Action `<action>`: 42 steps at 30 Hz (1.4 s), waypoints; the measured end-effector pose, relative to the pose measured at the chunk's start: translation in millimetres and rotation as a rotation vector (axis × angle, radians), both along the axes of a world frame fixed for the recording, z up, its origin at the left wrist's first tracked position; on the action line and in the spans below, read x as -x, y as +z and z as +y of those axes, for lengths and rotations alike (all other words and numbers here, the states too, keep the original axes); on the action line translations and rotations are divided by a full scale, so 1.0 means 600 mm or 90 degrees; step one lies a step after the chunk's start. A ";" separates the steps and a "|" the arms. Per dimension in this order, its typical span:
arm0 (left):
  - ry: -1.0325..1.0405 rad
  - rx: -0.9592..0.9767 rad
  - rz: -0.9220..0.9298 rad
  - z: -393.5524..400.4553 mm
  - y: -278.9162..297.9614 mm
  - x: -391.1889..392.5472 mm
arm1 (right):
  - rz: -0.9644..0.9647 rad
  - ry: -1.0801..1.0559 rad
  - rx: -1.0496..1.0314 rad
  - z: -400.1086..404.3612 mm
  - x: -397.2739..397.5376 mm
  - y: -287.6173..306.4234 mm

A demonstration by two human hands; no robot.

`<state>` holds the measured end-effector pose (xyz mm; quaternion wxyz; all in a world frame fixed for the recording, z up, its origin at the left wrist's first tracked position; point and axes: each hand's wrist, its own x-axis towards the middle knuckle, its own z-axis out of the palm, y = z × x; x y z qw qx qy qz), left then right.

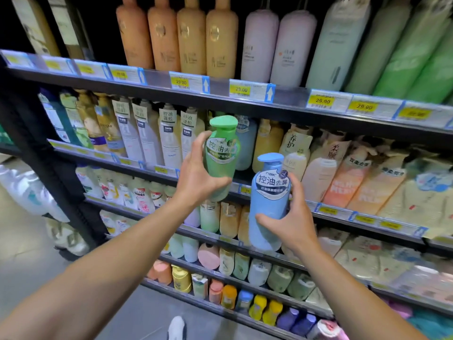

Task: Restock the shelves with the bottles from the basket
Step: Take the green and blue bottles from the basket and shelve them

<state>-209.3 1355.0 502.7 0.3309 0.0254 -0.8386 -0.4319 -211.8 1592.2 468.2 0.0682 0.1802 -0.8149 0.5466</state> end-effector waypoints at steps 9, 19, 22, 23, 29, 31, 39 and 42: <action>0.023 0.039 0.025 -0.027 -0.020 0.073 | -0.006 0.004 0.003 -0.019 0.029 -0.010; 0.047 0.068 0.043 -0.065 -0.044 0.129 | 0.032 -0.015 -0.021 -0.057 0.054 -0.004; 0.041 0.060 0.012 -0.067 -0.050 0.140 | 0.049 -0.013 -0.020 -0.067 0.058 -0.004; 0.043 0.055 0.000 -0.066 -0.051 0.143 | 0.055 -0.015 -0.019 -0.070 0.059 -0.004; 0.093 0.053 -0.054 -0.051 -0.062 0.156 | 0.093 -0.032 -0.002 -0.088 0.074 0.008; 0.113 0.059 -0.061 -0.047 -0.063 0.157 | 0.119 -0.035 -0.003 -0.091 0.081 0.018; 0.170 0.102 -0.049 -0.049 -0.063 0.148 | 0.262 -0.059 -0.071 -0.113 0.114 0.052; 0.165 0.094 -0.066 -0.052 -0.063 0.144 | 0.277 -0.078 -0.063 -0.126 0.125 0.047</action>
